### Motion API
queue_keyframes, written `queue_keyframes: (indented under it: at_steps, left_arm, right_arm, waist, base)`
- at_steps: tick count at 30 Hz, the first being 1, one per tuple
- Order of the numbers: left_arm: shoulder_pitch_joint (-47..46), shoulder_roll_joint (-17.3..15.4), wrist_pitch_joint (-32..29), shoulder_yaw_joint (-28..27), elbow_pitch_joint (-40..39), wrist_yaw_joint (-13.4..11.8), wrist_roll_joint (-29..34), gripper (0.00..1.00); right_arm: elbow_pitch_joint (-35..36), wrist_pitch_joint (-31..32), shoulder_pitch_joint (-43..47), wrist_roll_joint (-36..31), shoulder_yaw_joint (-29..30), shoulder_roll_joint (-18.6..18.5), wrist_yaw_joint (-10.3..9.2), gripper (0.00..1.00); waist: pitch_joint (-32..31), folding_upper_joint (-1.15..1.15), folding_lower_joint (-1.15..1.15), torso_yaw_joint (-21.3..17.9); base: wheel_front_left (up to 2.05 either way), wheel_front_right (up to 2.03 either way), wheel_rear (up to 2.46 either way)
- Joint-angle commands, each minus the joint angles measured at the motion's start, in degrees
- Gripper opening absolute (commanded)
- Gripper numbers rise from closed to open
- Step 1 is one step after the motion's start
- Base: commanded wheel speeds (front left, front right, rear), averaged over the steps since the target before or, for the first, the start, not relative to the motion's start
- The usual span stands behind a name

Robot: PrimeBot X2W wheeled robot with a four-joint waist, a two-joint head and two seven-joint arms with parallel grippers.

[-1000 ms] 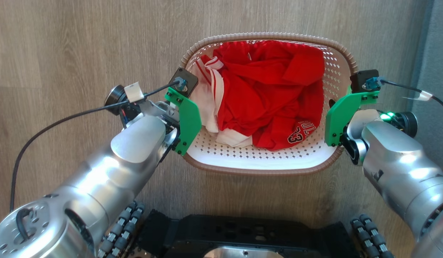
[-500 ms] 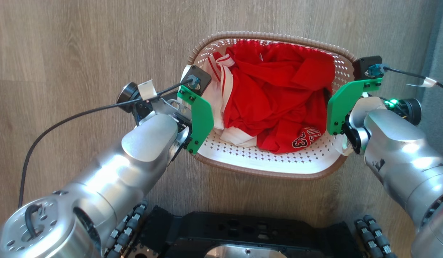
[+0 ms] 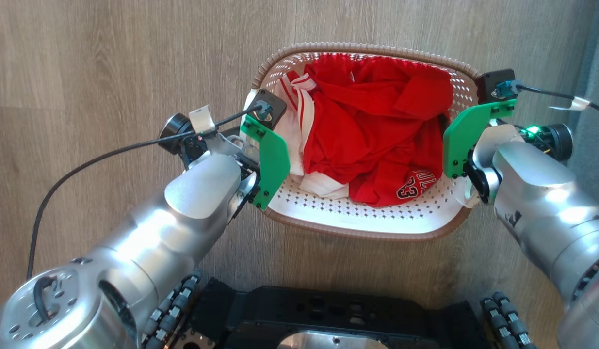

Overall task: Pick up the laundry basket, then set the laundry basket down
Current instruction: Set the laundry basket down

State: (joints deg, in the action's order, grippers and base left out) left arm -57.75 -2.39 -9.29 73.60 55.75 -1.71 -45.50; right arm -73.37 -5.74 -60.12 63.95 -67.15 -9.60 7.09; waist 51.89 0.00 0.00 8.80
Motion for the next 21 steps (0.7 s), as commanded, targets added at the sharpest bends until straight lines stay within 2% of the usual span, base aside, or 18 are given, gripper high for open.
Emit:
queue_keyframes:
  at_steps: [1,12,21]
  left_arm:
    - [0.7,-0.5,-0.2,-0.3,-1.1,-0.1,-0.1,1.00]
    - [0.8,-0.5,-0.1,-0.3,-1.0,-0.5,-0.4,1.00]
    - [2.4,-0.5,0.1,-0.3,0.2,-0.3,-0.9,1.00]
  right_arm:
    - [0.2,-0.7,2.1,-0.4,-0.7,0.4,0.40,1.00]
    - [0.3,-0.9,1.4,-0.3,-1.1,-0.3,0.40,1.00]
    - [-0.1,-0.6,2.5,-0.3,-1.4,0.2,0.40,1.00]
  waist:
    - [-0.1,0.00,0.00,0.0]
    - [-0.9,0.00,0.00,0.5]
    - [-4.7,0.00,0.00,0.2]
  base:
    - [0.00,0.00,0.00]
    - [0.00,0.00,0.00]
    - [0.00,0.00,0.00]
